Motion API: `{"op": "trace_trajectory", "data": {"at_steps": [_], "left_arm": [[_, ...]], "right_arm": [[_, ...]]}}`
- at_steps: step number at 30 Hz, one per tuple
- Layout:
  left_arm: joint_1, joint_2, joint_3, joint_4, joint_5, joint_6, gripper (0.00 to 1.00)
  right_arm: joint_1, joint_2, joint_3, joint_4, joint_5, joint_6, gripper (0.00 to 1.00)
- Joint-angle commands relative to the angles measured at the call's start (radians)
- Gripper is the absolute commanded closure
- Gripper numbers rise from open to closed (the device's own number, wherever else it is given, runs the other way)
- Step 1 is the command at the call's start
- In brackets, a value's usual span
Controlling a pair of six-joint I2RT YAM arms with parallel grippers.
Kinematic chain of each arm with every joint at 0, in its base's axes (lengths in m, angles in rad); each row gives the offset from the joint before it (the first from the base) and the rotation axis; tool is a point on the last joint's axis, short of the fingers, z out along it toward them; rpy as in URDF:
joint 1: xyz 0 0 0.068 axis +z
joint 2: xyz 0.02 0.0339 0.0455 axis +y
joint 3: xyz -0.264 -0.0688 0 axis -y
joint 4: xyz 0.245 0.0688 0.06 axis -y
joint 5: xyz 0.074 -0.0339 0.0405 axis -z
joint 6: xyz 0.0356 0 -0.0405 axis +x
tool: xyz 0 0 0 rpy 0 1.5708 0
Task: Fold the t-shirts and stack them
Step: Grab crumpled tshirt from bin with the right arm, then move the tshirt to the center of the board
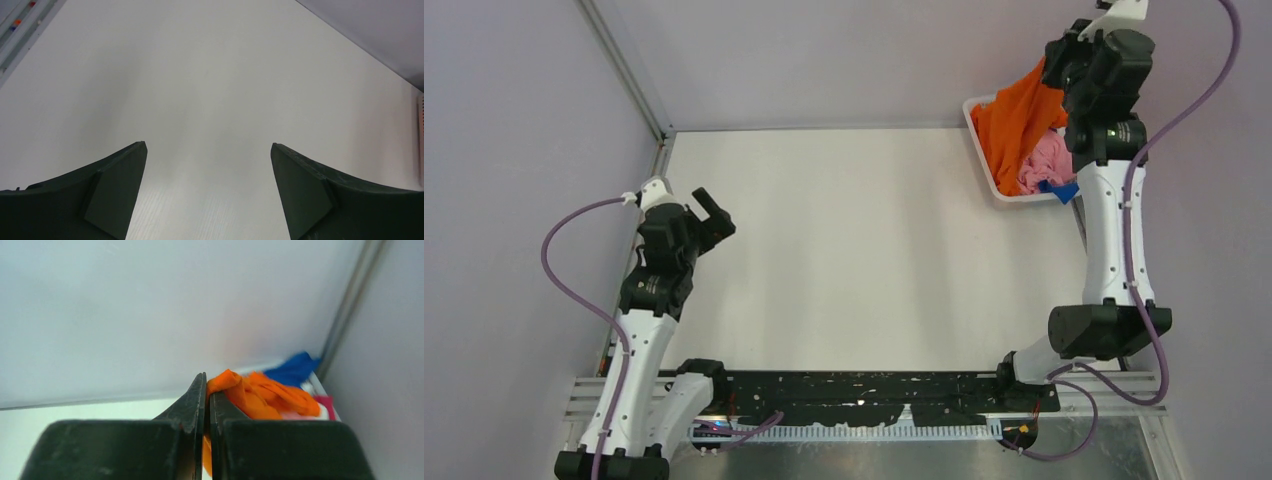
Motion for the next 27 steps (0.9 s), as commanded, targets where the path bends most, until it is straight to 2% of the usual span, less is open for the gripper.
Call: {"op": "trace_trajectory", "data": {"at_steps": [1, 2, 6, 10, 15, 17, 24, 27], "left_arm": [[0.004, -0.036, -0.016, 0.053, 0.019, -0.005, 0.01], [0.004, -0.043, -0.017, 0.052, 0.022, -0.005, 0.01], [0.004, -0.075, -0.026, 0.045, 0.03, -0.006, 0.01], [0.004, -0.108, -0.044, 0.051, 0.042, -0.012, 0.01], [0.004, -0.139, -0.059, 0.044, 0.044, -0.024, 0.01], [0.004, -0.148, -0.064, 0.04, 0.047, -0.032, 0.01], [0.005, -0.165, -0.055, -0.014, 0.027, -0.05, 0.01], [0.004, -0.165, -0.048, -0.051, 0.007, -0.059, 0.01]], "right_arm": [[0.002, -0.091, 0.022, 0.26, -0.357, 0.125, 0.95], [0.012, -0.102, 0.03, 0.279, -0.433, 0.144, 0.95], [0.058, -0.113, 0.088, 0.353, -0.55, 0.281, 0.95], [0.193, -0.1, 0.198, 0.328, -0.578, 0.29, 0.95], [0.386, -0.046, 0.397, 0.21, -0.611, 0.26, 0.95], [0.435, -0.034, 0.424, 0.207, -0.627, 0.272, 0.95], [0.488, -0.047, 0.373, 0.211, -0.617, 0.321, 0.95], [0.488, -0.114, 0.2, 0.172, -0.511, 0.259, 0.95]]}}
